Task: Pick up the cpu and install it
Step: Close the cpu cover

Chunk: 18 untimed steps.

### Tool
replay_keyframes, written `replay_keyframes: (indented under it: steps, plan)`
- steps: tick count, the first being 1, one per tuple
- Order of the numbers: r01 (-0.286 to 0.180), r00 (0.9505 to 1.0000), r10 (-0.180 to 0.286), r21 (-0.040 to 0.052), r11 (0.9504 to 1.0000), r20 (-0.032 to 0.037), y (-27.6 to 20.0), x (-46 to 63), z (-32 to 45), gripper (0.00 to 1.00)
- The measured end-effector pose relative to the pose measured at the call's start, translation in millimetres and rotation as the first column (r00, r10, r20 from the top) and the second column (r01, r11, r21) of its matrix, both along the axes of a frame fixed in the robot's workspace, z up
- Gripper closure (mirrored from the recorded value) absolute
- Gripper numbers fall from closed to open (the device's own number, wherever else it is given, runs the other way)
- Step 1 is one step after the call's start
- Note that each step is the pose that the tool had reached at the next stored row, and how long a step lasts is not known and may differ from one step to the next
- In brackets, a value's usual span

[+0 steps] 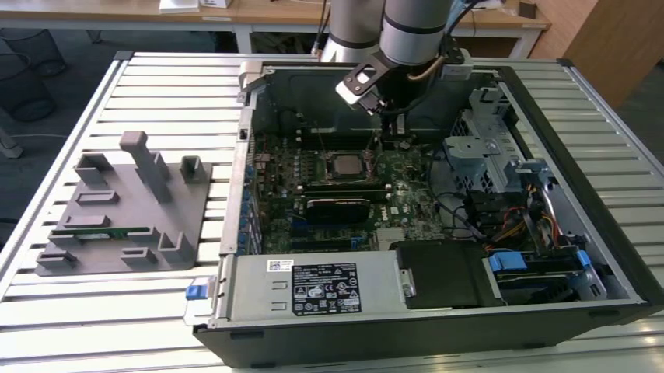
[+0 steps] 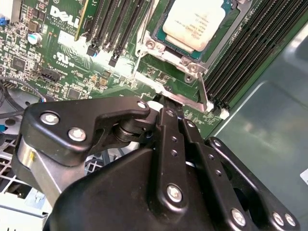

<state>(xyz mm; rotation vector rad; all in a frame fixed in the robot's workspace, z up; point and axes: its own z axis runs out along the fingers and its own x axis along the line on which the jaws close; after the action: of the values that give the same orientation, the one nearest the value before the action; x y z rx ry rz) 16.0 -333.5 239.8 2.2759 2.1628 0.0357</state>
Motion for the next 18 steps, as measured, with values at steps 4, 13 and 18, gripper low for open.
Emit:
replay_keyframes:
  steps: [4,13,18]
  plan:
    - [0.000,1.0000,0.000,-0.0001,1.0000,-0.0001,0.0,-1.2,-0.1,0.89]
    - [0.000,1.0000,0.000,-0.0001,1.0000,0.0000,0.0,-3.7,-0.6,0.89]
    - [0.000,1.0000,0.000,0.0000,1.0000,0.0000,0.0,-5.4,-0.8,0.89]
